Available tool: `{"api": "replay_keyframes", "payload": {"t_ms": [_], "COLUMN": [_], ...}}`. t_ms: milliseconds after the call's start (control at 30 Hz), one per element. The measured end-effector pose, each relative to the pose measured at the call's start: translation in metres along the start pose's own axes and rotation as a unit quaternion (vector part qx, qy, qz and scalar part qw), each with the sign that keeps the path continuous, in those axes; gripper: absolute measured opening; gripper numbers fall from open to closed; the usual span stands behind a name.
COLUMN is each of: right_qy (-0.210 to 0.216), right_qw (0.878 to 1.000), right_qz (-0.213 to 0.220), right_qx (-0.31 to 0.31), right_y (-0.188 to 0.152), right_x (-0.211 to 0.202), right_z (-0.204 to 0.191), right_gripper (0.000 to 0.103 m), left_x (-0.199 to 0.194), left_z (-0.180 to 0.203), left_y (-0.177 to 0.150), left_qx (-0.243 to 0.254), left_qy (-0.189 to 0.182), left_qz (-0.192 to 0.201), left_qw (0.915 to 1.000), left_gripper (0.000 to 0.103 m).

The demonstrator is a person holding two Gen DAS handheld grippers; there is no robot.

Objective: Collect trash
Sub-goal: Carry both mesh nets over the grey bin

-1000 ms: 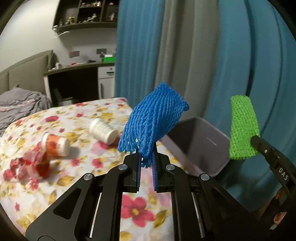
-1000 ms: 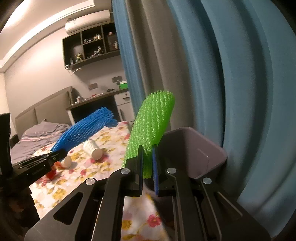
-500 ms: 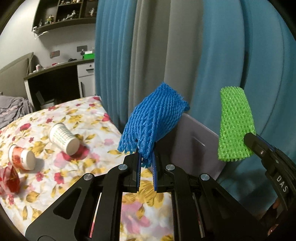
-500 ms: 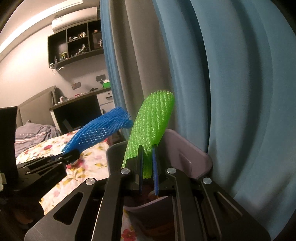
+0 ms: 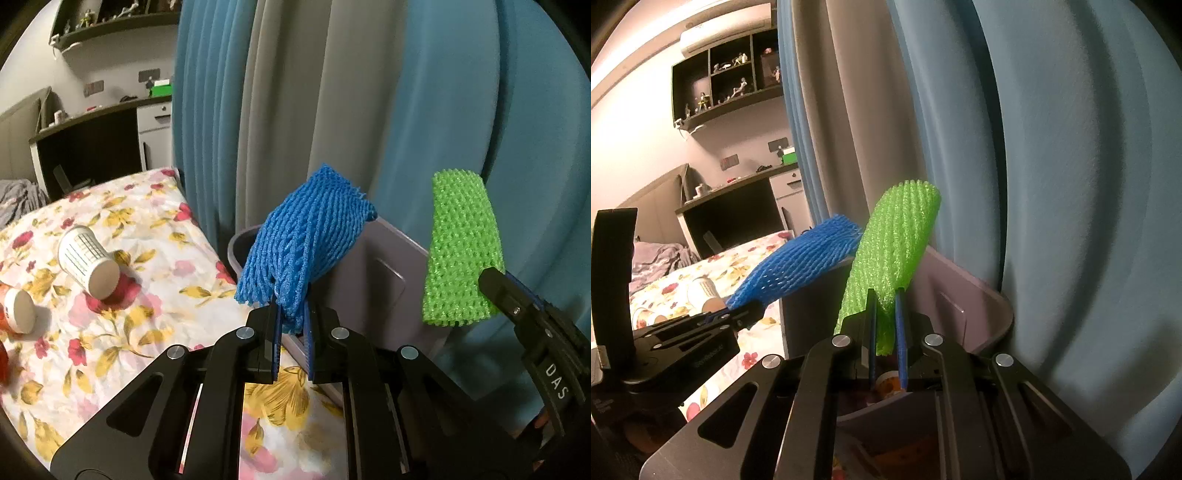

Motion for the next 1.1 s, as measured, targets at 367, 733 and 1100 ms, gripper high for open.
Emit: {"api": "replay_keyframes", "payload": {"t_ms": [367, 733, 1100], "right_qy": [0.003, 0.009, 0.016], "right_qw": [1.0, 0.999, 0.999], "right_qz": [-0.016, -0.031, -0.039], "right_qx": [-0.002, 0.0, 0.0], "right_y": [-0.001, -0.004, -0.007], "right_x": [0.017, 0.029, 0.034], "right_z": [0.001, 0.005, 0.007], "right_gripper": [0.01, 0.01, 0.01], "left_x": [0.022, 0.039, 0.048], "left_z": [-0.001, -0.003, -0.002], "left_y": [-0.003, -0.006, -0.008], "left_qx": [-0.008, -0.022, -0.033], "left_qy": [-0.002, -0.016, -0.032], "left_qz": [-0.023, -0.041, -0.053], "left_qw": [0.9997, 0.9988, 0.9975], "left_gripper": [0.009, 0.009, 0.01]}}
Point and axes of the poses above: each gripper's, at about its wrist camera, not at the fingertips, and x roughly the way its jaws point, z to its right, y to its top, the point moved 2 cm from there along x, roughly the way its jaws point, and after that the axes turned 15 degrees about -x, right-handed, at the moved point
